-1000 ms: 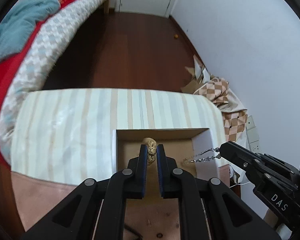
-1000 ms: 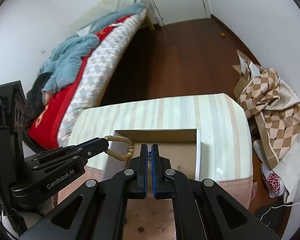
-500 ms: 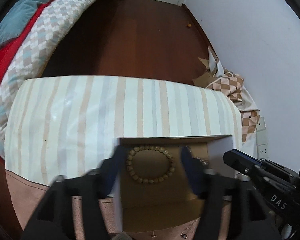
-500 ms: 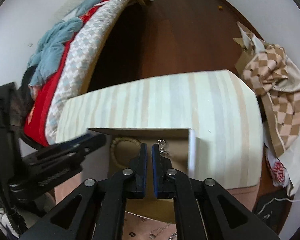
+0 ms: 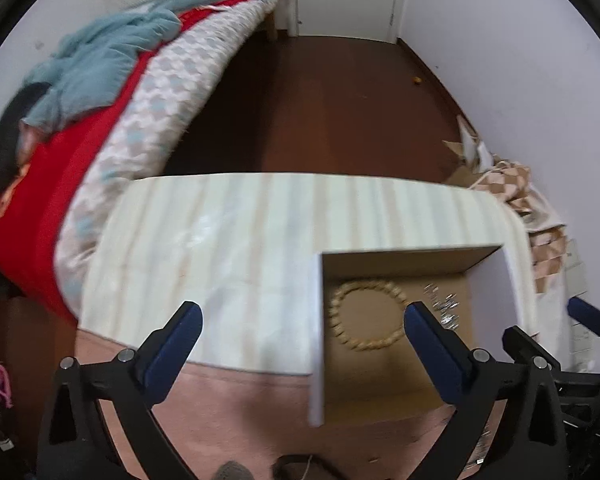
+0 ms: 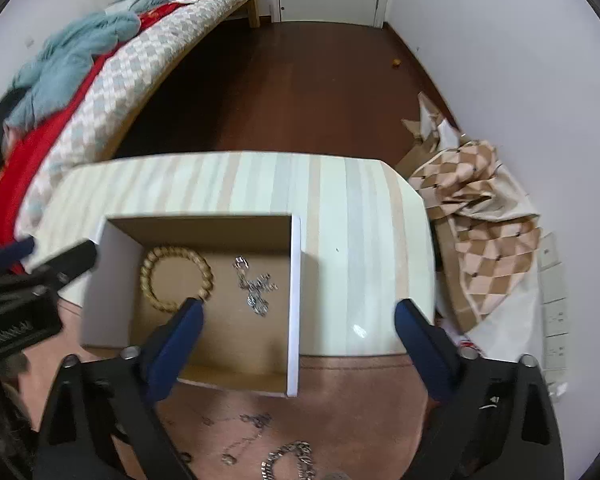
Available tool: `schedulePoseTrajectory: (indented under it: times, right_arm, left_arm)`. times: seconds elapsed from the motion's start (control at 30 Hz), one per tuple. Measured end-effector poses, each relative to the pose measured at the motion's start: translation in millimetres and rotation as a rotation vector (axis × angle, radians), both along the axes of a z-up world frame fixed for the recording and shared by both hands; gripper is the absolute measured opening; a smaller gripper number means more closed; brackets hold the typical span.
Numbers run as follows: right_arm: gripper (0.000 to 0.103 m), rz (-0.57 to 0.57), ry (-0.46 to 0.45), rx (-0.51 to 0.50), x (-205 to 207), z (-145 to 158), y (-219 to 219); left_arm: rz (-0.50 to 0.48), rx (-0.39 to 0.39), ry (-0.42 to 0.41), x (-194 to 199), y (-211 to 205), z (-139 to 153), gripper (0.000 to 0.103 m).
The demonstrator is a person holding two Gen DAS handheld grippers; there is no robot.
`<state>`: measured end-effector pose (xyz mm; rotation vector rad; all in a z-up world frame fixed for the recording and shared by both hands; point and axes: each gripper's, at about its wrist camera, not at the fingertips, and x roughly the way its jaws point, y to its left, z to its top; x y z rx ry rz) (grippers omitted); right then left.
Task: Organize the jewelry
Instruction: 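Lift both tools out of the box back over the table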
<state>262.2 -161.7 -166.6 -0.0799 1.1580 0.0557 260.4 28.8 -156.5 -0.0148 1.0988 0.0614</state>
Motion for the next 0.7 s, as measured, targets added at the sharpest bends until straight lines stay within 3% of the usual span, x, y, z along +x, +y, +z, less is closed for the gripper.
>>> schedulePoseTrajectory:
  times: [0.3, 0.7]
  right_arm:
    - [0.100, -0.024, -0.017, -0.020, -36.1, -2.1, 3.0]
    - [0.100, -0.054, -0.186, -0.038, -100.8, 76.8, -1.5]
  left_arm:
    - [0.038, 0.038, -0.017, -45.9, 7.2, -1.2, 0.103]
    - [0.042, 0.053, -0.173, -110.0, 1.7, 63.5, 0.103]
